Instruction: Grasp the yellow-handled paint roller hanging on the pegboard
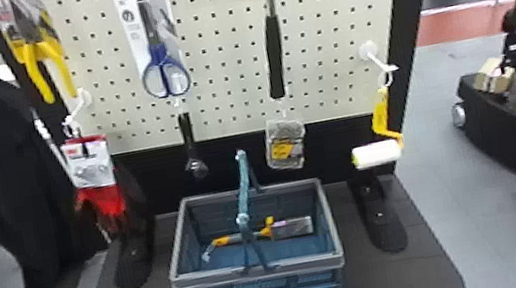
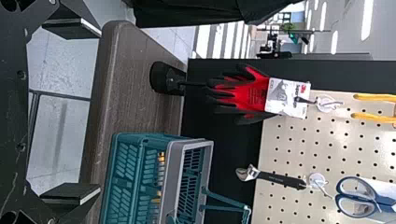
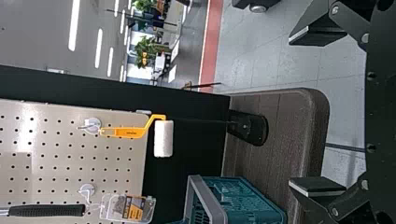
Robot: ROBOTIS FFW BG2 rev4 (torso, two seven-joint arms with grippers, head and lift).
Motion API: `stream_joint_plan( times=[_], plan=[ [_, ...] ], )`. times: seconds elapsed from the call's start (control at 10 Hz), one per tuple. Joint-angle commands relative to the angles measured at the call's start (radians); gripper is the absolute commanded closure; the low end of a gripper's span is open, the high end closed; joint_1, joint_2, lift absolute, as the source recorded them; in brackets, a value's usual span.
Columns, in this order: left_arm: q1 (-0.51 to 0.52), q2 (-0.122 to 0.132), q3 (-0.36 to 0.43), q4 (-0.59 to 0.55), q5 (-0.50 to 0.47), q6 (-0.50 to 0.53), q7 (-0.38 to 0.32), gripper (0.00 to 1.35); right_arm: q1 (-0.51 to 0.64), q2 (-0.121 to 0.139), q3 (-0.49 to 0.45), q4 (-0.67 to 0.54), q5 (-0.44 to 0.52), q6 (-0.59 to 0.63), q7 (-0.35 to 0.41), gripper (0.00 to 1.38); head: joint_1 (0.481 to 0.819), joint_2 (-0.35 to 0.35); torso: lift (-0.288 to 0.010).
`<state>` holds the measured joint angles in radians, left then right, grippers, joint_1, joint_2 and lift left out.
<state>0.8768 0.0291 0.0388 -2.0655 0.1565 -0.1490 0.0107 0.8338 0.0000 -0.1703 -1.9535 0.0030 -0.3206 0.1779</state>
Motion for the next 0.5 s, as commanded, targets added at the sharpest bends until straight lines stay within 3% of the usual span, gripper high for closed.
stream_joint_plan(
  times=[0.0, 0.4],
  plan=[
    [0.000, 0.000, 0.001, 0.000, 0.000, 0.000, 0.000, 0.14, 0.000, 0.001, 0.000, 0.001, 0.000, 0.000, 0.000, 0.22, 0.549, 0.000, -0.100],
    [-0.002, 0.000, 0.000, 0.000, 0.000, -0.003, 0.000, 0.14, 0.000, 0.001, 0.000, 0.001, 0.000, 0.000, -0.001, 0.22, 0.549, 0.000, -0.100]
  ],
)
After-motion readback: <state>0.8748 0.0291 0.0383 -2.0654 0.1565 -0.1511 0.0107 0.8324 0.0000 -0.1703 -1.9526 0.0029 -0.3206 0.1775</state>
